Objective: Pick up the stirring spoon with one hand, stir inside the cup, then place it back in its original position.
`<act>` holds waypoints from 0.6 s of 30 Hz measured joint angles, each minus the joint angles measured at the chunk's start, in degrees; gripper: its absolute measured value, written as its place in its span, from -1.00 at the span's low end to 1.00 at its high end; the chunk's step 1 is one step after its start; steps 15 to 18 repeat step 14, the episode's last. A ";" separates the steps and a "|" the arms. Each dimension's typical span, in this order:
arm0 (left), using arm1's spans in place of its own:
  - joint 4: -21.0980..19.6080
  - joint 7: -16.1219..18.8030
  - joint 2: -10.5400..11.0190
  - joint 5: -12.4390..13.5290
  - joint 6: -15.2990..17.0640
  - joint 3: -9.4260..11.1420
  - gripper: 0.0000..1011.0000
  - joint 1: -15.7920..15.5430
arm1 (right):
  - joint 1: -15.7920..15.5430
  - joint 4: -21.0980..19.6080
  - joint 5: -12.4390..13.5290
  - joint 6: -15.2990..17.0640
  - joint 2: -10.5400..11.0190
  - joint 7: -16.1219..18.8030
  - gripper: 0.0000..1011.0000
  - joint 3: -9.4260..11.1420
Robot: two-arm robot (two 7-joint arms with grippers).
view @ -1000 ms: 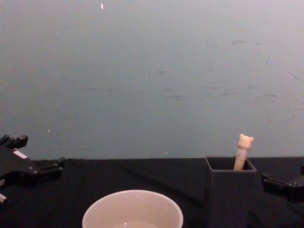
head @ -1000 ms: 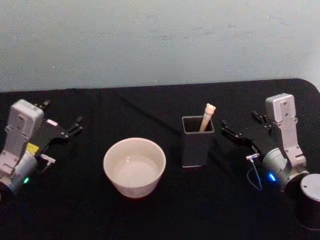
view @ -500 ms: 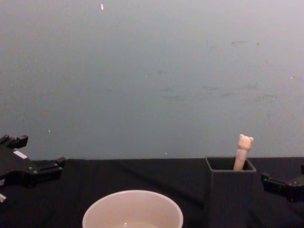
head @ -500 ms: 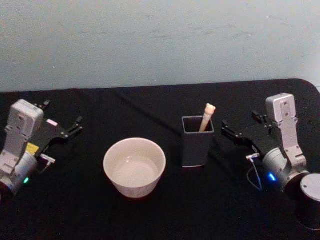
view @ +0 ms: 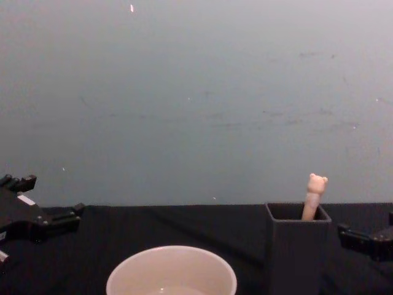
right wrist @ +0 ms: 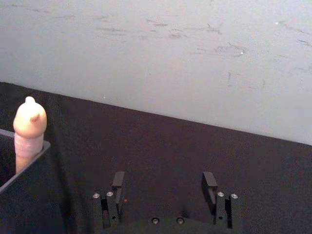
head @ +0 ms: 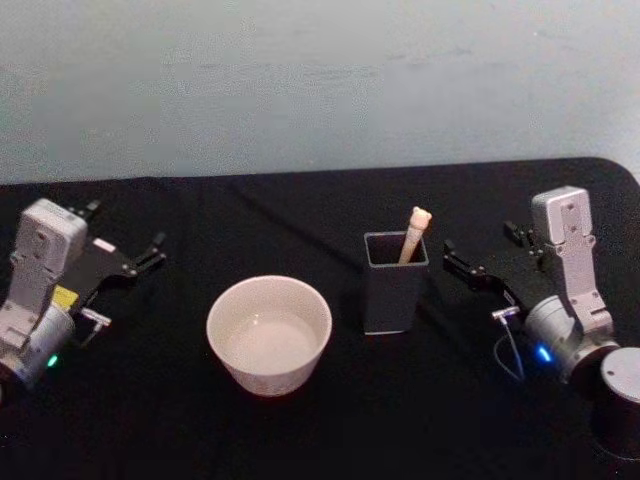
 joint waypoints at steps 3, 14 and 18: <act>0.00 0.00 0.00 0.00 0.00 0.00 0.98 0.00 | 0.00 0.00 0.00 0.01 0.00 0.01 0.98 0.00; 0.00 0.00 0.00 0.00 0.00 0.00 0.98 0.00 | 0.00 0.00 0.00 0.00 0.00 0.01 0.98 0.00; 0.00 0.00 0.00 0.00 0.00 0.00 0.98 0.00 | 0.00 0.00 0.00 0.00 0.00 0.01 0.98 0.00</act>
